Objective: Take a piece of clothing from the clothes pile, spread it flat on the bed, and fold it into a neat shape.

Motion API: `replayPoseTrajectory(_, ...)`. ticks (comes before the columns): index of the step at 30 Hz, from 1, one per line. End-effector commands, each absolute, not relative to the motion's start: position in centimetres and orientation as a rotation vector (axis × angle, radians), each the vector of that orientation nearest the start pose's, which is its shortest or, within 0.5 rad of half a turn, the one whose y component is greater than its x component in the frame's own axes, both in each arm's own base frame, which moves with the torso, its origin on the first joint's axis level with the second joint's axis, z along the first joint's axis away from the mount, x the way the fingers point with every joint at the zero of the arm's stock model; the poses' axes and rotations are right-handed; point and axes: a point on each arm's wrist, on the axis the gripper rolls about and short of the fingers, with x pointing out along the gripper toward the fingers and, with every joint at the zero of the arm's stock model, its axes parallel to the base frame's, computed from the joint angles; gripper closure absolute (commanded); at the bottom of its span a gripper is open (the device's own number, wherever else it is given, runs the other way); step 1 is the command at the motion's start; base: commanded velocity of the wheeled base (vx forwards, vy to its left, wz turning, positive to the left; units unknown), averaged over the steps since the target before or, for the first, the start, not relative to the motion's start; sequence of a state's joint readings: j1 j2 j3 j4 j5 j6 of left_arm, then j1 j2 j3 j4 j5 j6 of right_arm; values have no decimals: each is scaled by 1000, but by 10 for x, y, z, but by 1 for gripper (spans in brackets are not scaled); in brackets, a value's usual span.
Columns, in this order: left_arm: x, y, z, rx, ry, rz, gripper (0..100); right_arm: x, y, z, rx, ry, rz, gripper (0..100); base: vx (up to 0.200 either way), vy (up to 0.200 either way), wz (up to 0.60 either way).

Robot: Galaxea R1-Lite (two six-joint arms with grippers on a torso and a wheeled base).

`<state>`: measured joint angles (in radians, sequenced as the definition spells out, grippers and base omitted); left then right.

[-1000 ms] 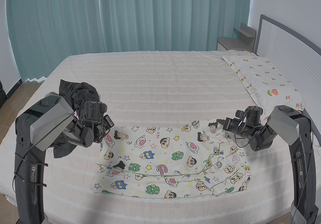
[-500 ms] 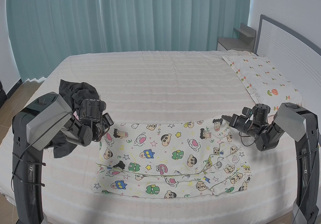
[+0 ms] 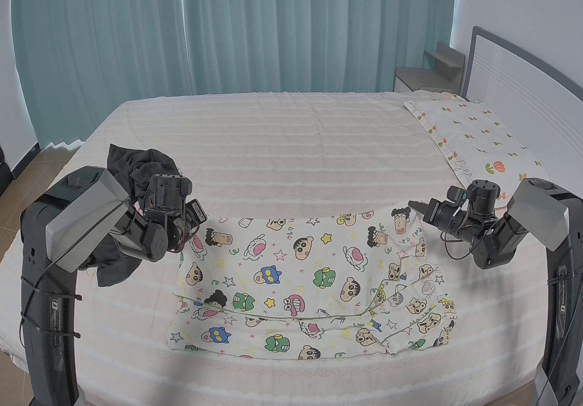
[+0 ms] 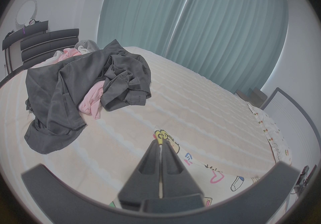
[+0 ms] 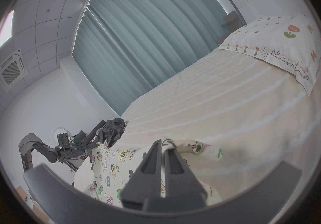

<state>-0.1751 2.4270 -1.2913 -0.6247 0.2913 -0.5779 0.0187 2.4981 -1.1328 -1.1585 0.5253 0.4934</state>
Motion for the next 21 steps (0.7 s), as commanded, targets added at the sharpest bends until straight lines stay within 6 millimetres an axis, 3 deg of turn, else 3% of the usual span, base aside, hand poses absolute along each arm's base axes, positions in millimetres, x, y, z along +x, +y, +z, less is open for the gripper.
replayPoseTrajectory(1, 450, -74, 22, -446, 451, 252, 100, 435, 16, 3, 531, 335, 492, 100, 0, 0, 0)
replayPoseTrajectory(11, 428, -76, 13, -436, 495, 251, 100, 387, 9, -3, 539, 357, 544, 100, 0, 0, 0)
replayPoseTrajectory(15, 419, -76, 10, -431, 491, 245, 100, 377, 10, -6, 542, 364, 542, 100, 0, 0, 0)
replayPoseTrajectory(21, 390, -74, 2, -426, 488, 235, 100, 338, 14, -23, 491, 425, 546, 100, 0, 0, 0)
